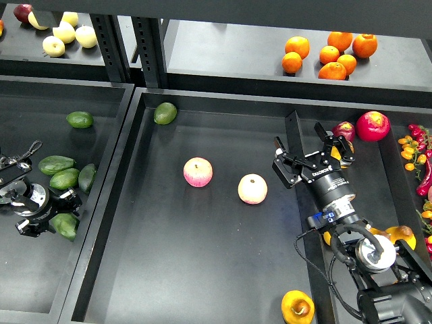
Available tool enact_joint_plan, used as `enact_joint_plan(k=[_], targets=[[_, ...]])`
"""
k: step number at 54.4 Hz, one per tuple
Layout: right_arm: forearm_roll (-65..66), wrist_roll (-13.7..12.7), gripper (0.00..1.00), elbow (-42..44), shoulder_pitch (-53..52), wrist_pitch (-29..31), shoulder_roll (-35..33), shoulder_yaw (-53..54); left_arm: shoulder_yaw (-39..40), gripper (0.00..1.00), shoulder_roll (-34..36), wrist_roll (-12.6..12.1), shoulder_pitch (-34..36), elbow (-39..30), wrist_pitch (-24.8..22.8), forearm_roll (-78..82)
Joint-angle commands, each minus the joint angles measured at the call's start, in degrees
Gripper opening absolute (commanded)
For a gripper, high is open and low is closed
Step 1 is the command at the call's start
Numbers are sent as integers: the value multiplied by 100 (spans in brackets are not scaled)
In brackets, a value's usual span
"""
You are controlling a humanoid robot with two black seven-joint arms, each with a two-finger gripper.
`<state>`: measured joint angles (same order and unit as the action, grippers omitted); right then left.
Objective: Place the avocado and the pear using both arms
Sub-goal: 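Raise the left gripper and bring it back over the middle bin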
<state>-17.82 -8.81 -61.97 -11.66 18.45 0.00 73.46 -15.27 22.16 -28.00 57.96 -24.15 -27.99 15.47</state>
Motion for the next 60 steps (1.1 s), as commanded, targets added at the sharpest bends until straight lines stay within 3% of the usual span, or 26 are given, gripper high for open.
enact_joint_plan(k=[1, 10, 26, 38, 49, 60], targets=[[-2, 2, 100, -8, 6, 1, 0, 11, 111, 91, 60, 0, 189, -28, -1, -18], [6, -7, 100, 1, 14, 1, 0, 2, 761, 98, 192, 0, 452, 34, -1, -79], [7, -16, 100, 10, 32, 1, 0, -24, 2844, 99, 263, 0, 356, 60, -1, -316], [15, -25, 100, 27, 49, -26, 0, -42, 3979, 99, 122, 0, 101, -37, -1, -958], [24, -42, 100, 27, -12, 1, -184, -165, 5208, 99, -361, 0, -259, -72, -1, -1529], [33, -315, 100, 27, -21, 9, -764, -279, 6747, 99, -1073, 0, -637, -203, -1, -1617]])
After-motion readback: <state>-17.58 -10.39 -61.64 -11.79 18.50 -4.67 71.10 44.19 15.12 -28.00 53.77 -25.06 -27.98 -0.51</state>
